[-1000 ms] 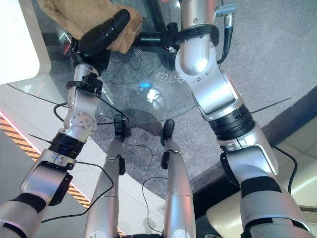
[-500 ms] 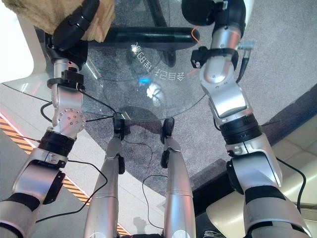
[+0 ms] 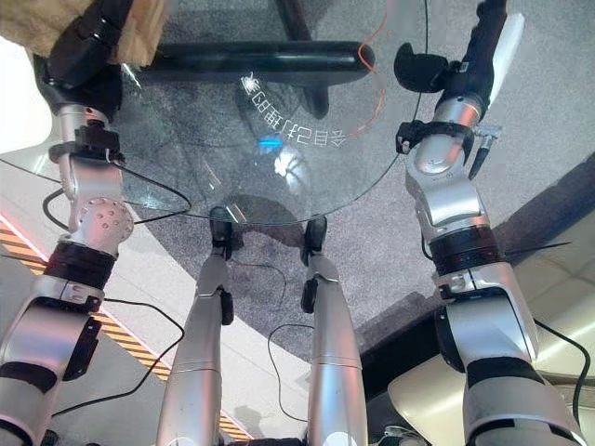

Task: Wipe the table with a cloth and put it in the basket.

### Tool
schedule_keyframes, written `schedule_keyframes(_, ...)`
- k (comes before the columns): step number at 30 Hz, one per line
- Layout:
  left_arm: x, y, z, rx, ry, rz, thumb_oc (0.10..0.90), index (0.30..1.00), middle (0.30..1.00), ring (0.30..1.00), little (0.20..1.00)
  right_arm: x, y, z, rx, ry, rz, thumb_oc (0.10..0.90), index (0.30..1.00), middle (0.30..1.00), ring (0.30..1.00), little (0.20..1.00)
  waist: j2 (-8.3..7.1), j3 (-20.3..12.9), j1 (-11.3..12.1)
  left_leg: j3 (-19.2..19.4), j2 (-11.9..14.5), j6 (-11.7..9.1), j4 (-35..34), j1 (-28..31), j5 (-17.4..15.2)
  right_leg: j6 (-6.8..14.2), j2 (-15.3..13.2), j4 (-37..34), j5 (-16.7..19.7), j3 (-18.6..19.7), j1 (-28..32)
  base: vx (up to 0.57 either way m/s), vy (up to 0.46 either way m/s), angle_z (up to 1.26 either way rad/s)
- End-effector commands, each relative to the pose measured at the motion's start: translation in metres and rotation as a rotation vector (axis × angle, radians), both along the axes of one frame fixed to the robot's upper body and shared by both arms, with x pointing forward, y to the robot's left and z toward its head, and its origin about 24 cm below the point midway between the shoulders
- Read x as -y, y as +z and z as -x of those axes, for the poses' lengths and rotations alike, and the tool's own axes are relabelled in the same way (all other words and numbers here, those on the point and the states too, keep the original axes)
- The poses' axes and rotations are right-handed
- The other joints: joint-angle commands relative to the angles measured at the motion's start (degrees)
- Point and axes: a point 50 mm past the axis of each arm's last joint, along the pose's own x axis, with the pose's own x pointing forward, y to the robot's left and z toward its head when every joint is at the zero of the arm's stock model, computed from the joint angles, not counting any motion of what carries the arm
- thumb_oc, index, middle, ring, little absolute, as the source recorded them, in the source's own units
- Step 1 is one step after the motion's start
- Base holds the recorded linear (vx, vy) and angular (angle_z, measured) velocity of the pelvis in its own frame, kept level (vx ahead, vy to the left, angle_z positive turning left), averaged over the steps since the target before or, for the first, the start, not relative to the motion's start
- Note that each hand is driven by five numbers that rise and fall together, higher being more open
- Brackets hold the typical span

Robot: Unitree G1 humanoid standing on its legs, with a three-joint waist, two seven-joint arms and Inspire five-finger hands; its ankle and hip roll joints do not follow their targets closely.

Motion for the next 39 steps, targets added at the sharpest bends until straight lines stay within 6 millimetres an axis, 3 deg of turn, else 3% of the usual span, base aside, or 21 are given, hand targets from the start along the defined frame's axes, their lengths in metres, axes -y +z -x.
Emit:
schedule_keyframes(1, -0.024, 0.077, 0.039, 0.391, 0.115, 0.044, 0.1, 0.3, 0.3, 0.3, 0.2, 0.043, 0.03, 0.025, 0.193, -0.124, -0.034, 0.8, 0.9, 0.9, 0.9, 0.9, 0.84, -1.5, 0.5, 0.9, 2.6, 0.0, 7.4, 1.0, -7.7, 4.2, -1.0, -7.4, 3.8, 2.2, 5.4, 0.0, 0.0, 0.0)
schedule_keyframes(5, -0.039, 0.078, 0.042, 0.392, 0.163, 0.089, 0.1, 0.3, 0.3, 0.3, 0.2, 0.056, 0.017, 0.023, 0.145, -0.164, -0.061, 0.8, 0.9, 0.9, 0.9, 0.9, 1.05, -1.5, 0.6, 0.9, 2.6, 0.0, 7.6, 0.6, -7.9, 4.0, -1.0, -7.3, 3.5, 2.1, 5.1, 0.0, 0.0, 0.0)
schedule_keyframes(9, -0.062, 0.078, 0.047, 0.39, 0.228, 0.152, 0.1, 0.3, 0.3, 0.3, 0.2, 0.078, -0.008, 0.019, 0.047, -0.213, -0.104, 0.8, 0.9, 0.9, 0.9, 0.9, 1.54, -1.5, 0.9, 0.6, 2.7, -0.1, 8.0, 0.0, -8.2, 3.6, -0.9, -6.9, 2.9, 2.0, 4.6, 0.0, 0.0, 0.0)
schedule_keyframes(22, -0.08, 0.079, 0.048, 0.356, 0.29, 0.182, 0.1, 0.3, 0.3, 0.3, 0.2, 0.113, -0.063, 0.022, -0.166, -0.258, -0.17, 0.8, 0.9, 0.9, 0.9, 0.9, 2.26, -1.5, 1.7, 0.1, 2.3, 0.1, 9.8, -0.6, -8.6, 2.8, -1.5, -5.5, 1.0, 1.0, 4.9, 0.0, 0.0, 0.0)
schedule_keyframes(39, -0.111, 0.078, 0.059, 0.28, 0.459, 0.247, 0.1, 0.3, 0.3, 0.3, 0.2, 0.121, -0.106, 0.026, -0.323, -0.258, -0.183, 0.8, 0.9, 0.9, 0.9, 0.9, 2.39, -1.5, 2.8, -0.2, 2.7, 0.4, 10.6, -1.4, -8.2, 1.8, -1.6, -4.3, -0.1, 0.6, 4.8, 0.0, 0.006, 0.0)
